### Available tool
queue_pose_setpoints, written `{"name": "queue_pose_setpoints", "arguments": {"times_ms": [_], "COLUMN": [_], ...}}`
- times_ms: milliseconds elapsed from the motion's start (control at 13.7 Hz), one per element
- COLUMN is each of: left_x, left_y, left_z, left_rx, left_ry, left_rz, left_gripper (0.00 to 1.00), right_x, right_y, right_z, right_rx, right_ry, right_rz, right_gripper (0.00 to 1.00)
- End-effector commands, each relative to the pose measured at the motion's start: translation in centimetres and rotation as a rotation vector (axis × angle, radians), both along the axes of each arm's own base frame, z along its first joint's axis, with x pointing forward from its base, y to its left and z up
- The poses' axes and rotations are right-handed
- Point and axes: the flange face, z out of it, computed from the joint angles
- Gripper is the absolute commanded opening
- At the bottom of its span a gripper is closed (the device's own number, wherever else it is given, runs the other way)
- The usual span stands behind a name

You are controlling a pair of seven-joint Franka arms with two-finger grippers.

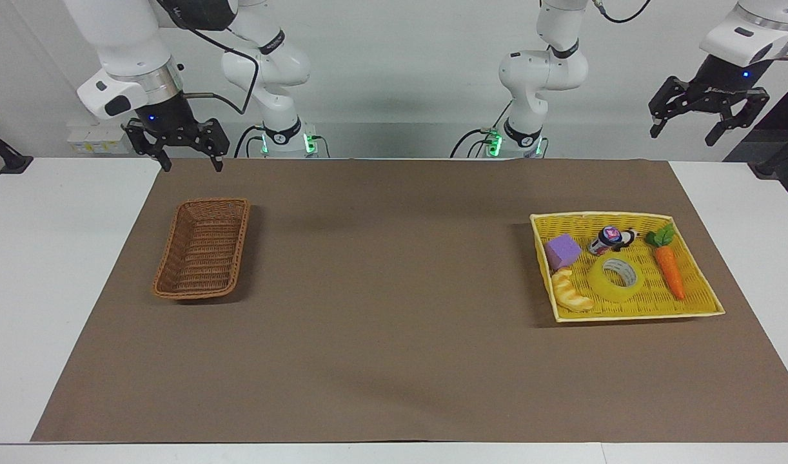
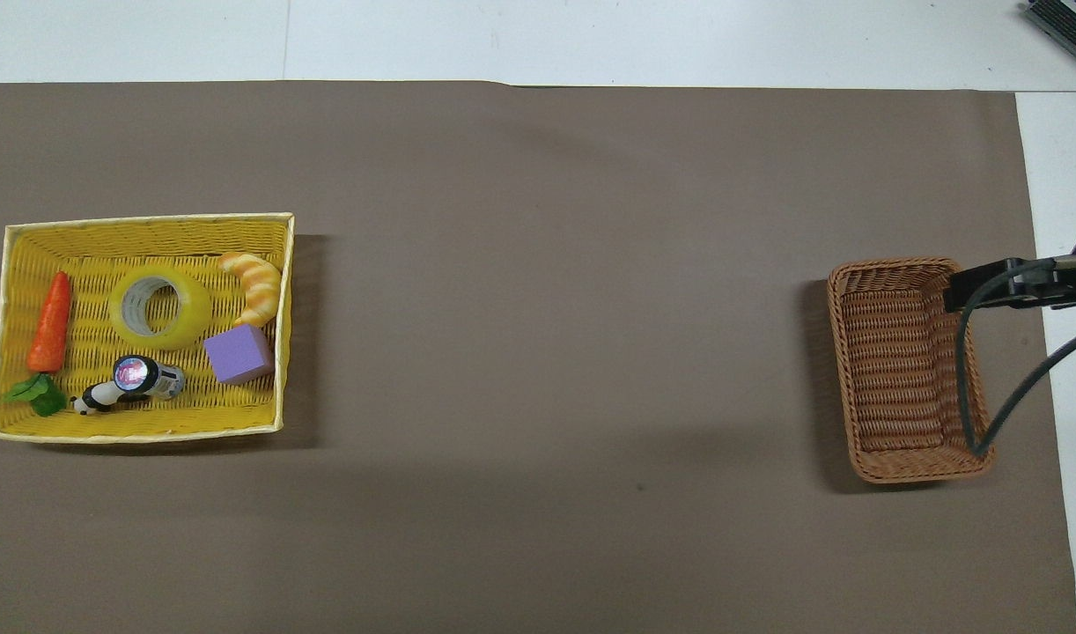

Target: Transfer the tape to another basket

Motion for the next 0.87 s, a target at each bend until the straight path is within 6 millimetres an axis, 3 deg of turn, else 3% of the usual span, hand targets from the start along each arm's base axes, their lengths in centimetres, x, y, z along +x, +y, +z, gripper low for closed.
{"name": "queue_pose_setpoints", "arguments": {"times_ms": [0, 801], "left_x": [0.06, -0.08], "left_y": [-0.06, -0.31], "left_z": [0.50, 0.39], "left_rx": [0.022, 0.020], "left_ry": [-0.012, -0.005], "left_rz": [0.008, 0.004], "left_gripper": [1.00, 1.00], "right_x": [-0.63, -0.16], "right_y": [0.02, 0.37], "right_z": [0.36, 0.44], "right_rx": [0.001, 0.018], "right_ry": [0.005, -0.012], "right_rz": [0.010, 0.017], "right_gripper": [1.00, 1.00]}}
